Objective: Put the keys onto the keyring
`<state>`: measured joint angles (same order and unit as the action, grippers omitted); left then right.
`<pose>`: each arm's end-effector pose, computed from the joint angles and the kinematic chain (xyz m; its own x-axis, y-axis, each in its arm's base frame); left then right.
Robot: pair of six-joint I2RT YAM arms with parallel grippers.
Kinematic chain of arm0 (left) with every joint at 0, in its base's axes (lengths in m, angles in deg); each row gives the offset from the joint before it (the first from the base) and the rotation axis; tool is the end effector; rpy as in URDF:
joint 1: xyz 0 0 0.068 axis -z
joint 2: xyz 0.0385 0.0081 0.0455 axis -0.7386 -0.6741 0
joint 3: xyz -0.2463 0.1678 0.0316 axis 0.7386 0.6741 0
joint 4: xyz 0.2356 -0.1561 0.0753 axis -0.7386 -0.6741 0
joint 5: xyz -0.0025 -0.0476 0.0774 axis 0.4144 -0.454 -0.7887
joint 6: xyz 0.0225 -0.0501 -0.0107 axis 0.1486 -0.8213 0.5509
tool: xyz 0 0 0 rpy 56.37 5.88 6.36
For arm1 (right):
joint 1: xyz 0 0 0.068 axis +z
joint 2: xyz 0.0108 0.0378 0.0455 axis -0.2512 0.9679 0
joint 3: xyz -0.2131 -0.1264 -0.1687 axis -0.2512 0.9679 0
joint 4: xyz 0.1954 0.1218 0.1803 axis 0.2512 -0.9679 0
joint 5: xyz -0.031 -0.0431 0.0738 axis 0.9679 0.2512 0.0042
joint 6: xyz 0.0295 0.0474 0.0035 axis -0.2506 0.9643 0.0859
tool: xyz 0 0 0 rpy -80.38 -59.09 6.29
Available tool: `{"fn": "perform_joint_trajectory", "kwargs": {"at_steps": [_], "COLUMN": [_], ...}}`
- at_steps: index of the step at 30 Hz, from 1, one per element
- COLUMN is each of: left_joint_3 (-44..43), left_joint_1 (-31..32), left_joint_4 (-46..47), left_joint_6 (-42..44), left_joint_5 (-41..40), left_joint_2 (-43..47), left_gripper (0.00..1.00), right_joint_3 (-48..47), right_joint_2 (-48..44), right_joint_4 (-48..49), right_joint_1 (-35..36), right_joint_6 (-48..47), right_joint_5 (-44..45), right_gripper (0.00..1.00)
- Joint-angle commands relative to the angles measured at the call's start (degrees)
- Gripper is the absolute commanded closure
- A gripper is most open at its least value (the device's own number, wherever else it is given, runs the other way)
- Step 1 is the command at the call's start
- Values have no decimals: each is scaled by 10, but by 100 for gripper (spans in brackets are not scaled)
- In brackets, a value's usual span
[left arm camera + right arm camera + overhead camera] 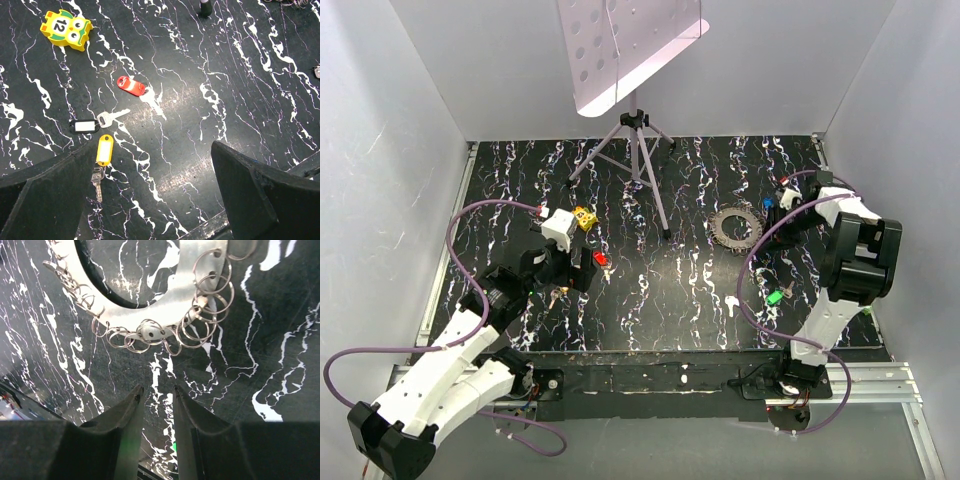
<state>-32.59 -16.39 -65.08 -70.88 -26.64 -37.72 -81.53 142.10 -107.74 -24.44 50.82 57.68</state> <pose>0.1581 -0.0957 0.3062 -0.5161 0.1701 -0.8395 0.4551 0.8847 -0.1005 0.3888 -0.0498 0.1841 -0.9621 0.0363 -0.2701 -0.0824 0.9060 0.4153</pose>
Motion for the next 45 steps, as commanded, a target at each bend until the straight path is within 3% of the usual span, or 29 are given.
{"fn": "perform_joint_trajectory", "kwargs": {"at_steps": [1,11,37,45], "left_joint_3": [-1,0,0,2], "left_joint_1": [-4,-4,-6,-8], "left_joint_4": [11,13,15,16], "left_joint_6": [9,9,10,10], "left_joint_5": [-6,1,3,3], "left_joint_2": [7,3,0,-3], "left_gripper": [2,2,2,2], "right_joint_3": [-39,-83,-105,-106], "right_joint_2": [21,83,123,129], "right_joint_4": [8,-11,-15,4], "right_joint_1": [-7,-9,-19,-18], "right_joint_6": [35,52,70,92], "right_joint_5": [-27,-33,-81,-61], "right_gripper": [65,68,69,71]}}
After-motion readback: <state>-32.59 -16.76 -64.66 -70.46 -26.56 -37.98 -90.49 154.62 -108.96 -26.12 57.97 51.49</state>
